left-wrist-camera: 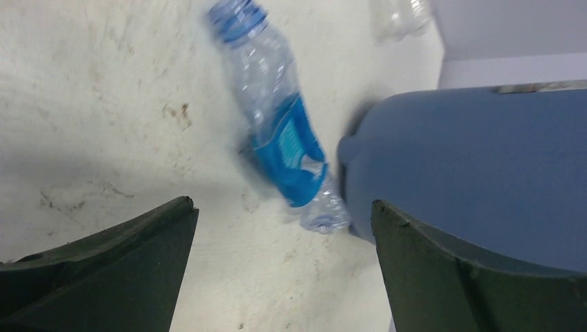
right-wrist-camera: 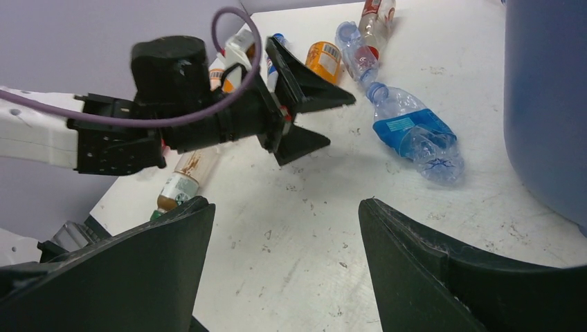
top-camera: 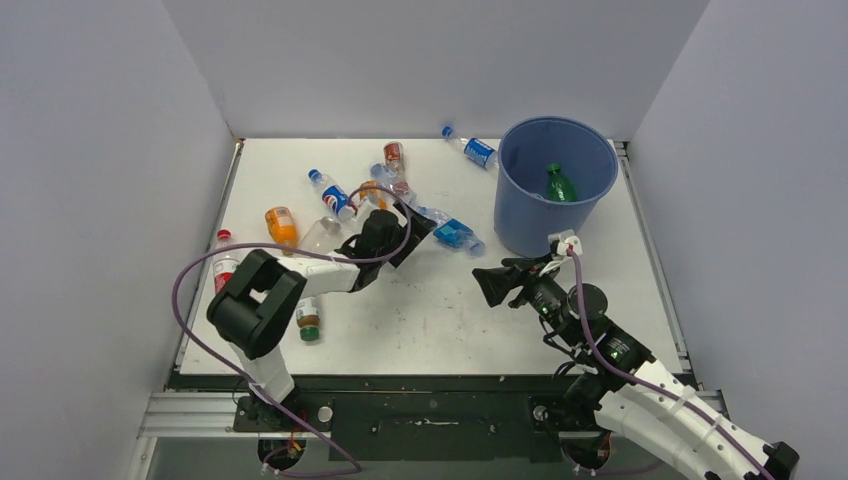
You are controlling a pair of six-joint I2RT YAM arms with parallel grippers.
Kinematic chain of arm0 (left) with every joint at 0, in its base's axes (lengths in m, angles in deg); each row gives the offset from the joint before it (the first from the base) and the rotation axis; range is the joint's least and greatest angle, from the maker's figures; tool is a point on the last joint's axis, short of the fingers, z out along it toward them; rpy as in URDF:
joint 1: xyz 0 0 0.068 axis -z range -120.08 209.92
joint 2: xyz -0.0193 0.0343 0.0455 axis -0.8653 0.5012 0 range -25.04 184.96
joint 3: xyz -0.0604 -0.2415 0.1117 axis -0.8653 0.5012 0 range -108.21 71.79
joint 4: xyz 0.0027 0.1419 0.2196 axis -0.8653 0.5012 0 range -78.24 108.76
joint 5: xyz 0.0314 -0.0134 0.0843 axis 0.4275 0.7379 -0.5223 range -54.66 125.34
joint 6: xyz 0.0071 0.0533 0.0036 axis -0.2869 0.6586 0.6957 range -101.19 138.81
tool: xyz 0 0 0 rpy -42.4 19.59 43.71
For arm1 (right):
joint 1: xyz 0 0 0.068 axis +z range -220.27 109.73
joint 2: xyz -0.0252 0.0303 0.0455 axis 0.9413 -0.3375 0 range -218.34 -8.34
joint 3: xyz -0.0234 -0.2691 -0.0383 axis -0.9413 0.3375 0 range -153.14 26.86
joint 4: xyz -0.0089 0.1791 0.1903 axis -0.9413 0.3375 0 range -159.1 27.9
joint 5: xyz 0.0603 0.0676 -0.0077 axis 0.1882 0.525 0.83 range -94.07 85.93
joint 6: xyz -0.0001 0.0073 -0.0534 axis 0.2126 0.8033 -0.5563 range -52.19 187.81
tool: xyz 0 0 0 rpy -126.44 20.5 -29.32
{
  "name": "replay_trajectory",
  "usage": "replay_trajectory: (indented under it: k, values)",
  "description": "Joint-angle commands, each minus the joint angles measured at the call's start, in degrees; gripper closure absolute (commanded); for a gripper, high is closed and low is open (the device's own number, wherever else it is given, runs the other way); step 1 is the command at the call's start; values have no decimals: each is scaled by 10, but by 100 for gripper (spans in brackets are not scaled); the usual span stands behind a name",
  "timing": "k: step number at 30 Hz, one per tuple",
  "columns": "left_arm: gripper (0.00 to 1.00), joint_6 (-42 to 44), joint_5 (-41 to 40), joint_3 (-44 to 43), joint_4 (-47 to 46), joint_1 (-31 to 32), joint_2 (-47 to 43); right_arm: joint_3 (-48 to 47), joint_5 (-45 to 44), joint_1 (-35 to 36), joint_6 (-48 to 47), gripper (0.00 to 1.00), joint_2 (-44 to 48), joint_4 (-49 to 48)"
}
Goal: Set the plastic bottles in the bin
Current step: Pick up the plastic bottle at the center of the board.
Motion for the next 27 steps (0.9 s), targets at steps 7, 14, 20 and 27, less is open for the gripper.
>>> replay_trajectory:
  k: [7, 14, 20, 27]
  values:
    - [4, -45, 13, -68, -27, 40, 94, -36, -20, 7, 1, 23, 24, 10]
    - [0, -58, -21, -88, -4, 39, 118, -35, -23, 7, 1, 23, 26, 26]
    - [13, -64, -48, -105, 31, 36, 140, -38, -23, 7, 1, 23, 25, 28]
    - [22, -61, -53, -140, 42, 27, 173, -38, -25, 7, 3, 23, 28, 32]
